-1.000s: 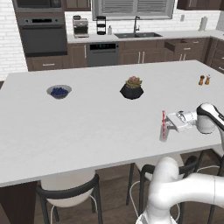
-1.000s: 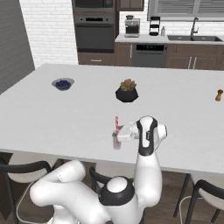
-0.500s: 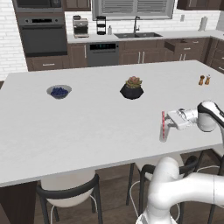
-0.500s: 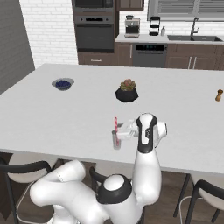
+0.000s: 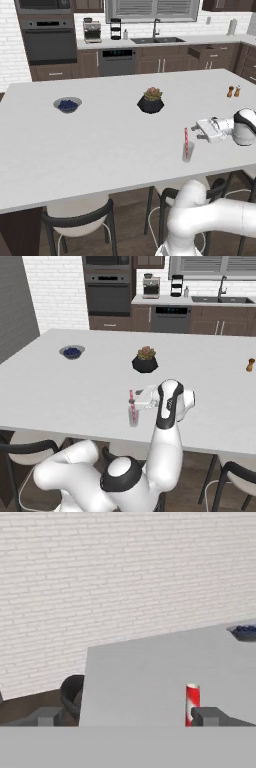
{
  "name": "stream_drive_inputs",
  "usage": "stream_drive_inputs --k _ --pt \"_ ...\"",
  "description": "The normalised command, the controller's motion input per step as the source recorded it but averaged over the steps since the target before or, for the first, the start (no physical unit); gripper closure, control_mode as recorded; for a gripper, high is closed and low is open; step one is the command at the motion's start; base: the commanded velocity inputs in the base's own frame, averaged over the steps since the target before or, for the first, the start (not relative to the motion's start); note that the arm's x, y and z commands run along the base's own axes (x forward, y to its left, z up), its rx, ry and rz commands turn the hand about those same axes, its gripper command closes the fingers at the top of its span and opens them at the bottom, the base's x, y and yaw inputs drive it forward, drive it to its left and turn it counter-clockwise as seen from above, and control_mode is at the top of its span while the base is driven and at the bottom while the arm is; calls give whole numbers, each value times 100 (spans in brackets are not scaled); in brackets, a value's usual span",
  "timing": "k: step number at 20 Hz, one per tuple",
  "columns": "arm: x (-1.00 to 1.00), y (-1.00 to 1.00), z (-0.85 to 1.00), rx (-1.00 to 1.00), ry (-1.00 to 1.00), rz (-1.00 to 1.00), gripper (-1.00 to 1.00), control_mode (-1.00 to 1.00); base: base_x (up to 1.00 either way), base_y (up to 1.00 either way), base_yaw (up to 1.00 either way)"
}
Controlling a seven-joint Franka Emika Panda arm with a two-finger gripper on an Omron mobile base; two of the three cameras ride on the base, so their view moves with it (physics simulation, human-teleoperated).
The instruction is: Take a straw from the drawer in front and place it inside the glass cup on the dining counter.
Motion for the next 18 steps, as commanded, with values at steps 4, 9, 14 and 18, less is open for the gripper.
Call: stream_drive_inputs --k 4,9,14,18 --pt "-32 0 52 0 -9 -12 -100 -100 0 0 0" --pt "-46 0 53 0 -11 -12 -100 -100 0 0 0" --pt "-55 0 54 -1 -10 -10 -100 -100 0 0 0" --pt "-32 8 30 -3 -3 -4 -100 -100 0 0 0"
